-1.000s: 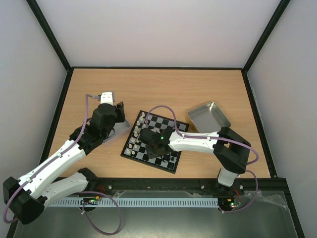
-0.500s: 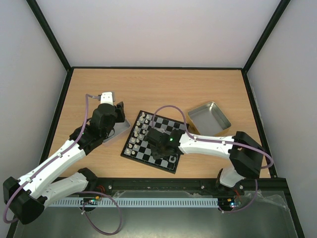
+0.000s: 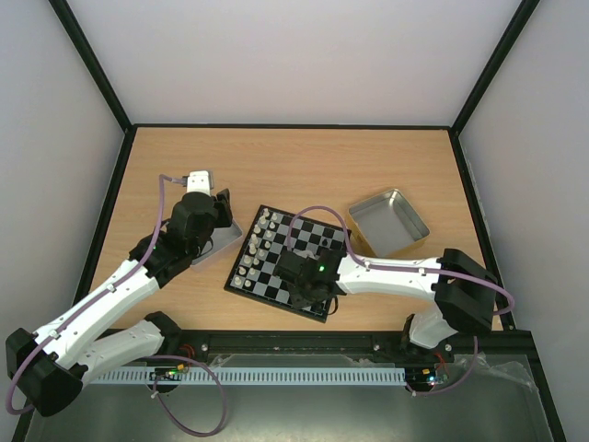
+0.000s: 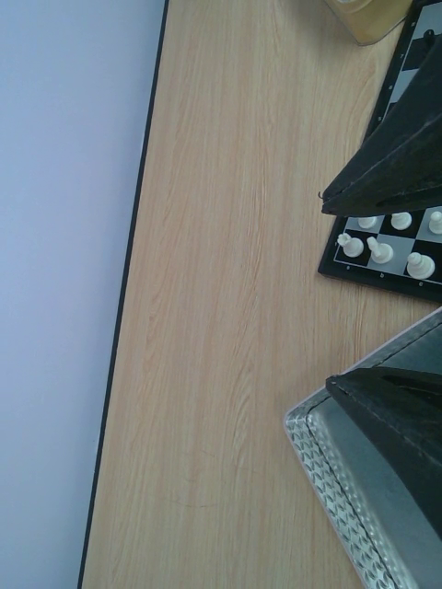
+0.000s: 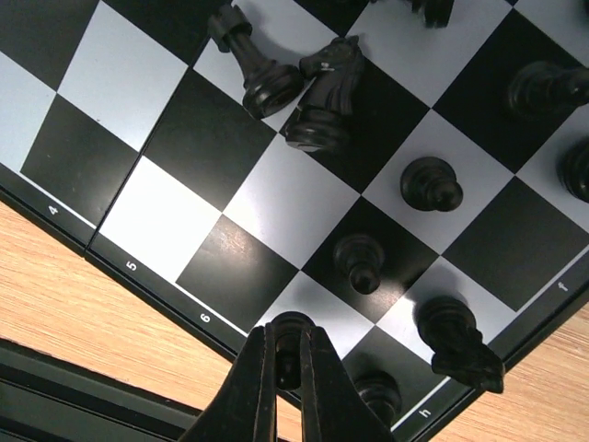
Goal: Set up the chess pieces on the board
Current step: Place the chess piece on the chessboard.
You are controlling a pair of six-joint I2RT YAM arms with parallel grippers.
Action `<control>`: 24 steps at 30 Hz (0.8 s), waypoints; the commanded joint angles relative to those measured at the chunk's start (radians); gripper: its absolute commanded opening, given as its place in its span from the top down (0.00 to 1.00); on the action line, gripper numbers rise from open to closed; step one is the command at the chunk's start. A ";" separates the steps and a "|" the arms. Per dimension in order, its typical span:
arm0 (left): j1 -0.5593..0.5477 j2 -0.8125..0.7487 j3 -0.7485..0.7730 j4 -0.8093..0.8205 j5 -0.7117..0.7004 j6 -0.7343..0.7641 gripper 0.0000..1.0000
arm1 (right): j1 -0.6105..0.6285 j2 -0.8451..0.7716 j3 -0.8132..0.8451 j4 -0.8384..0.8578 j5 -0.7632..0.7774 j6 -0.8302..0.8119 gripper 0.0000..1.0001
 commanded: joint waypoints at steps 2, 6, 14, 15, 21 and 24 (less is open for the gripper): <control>0.006 0.004 -0.004 0.000 -0.018 -0.006 0.53 | 0.015 0.007 -0.001 -0.058 0.035 0.019 0.98; 0.005 0.004 -0.004 0.000 -0.018 -0.006 0.53 | 0.016 0.031 -0.011 -0.051 0.034 0.017 0.98; 0.006 0.006 -0.004 0.002 -0.015 -0.008 0.53 | 0.019 0.046 -0.028 -0.031 0.020 0.014 0.98; 0.006 0.005 -0.005 0.002 -0.015 -0.008 0.53 | 0.019 0.048 -0.030 -0.030 0.018 0.013 0.98; 0.006 0.006 -0.005 0.005 -0.014 -0.006 0.53 | 0.019 0.025 0.013 -0.055 0.048 0.012 0.78; 0.006 0.008 -0.002 0.006 -0.012 -0.005 0.53 | 0.019 0.001 0.054 -0.075 0.092 0.013 0.73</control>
